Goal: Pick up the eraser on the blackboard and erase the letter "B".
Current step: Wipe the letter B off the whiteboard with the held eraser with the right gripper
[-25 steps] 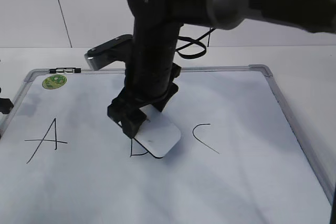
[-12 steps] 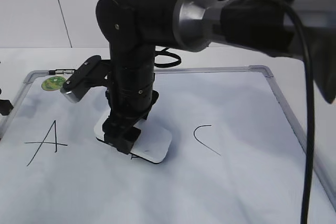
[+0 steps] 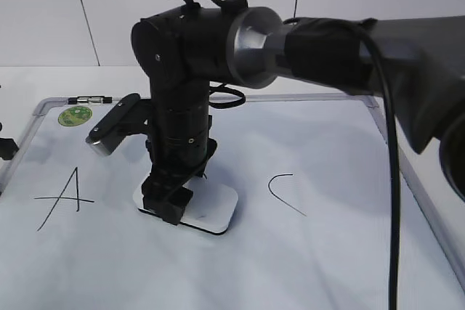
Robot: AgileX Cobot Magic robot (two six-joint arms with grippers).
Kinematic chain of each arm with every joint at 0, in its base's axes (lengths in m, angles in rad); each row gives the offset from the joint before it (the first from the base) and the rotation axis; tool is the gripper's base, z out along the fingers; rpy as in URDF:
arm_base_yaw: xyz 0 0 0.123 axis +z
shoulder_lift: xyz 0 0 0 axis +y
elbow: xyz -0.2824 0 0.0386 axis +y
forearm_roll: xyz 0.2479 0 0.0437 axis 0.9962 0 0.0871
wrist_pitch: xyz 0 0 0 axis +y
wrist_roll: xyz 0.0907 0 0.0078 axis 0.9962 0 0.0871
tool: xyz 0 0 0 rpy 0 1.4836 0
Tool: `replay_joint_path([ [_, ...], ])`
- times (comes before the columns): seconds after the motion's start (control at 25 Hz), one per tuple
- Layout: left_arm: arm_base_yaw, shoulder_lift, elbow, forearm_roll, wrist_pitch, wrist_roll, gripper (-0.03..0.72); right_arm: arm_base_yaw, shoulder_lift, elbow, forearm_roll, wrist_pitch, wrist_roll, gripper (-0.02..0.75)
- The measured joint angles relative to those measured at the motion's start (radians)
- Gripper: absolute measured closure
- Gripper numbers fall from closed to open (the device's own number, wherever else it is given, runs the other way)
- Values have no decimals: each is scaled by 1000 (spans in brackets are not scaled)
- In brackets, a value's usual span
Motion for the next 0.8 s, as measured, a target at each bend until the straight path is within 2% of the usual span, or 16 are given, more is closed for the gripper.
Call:
replay_joint_path([
  [0.8, 0, 0, 0, -6, 0, 0, 654, 2, 20, -17, -25, 25, 19, 218],
])
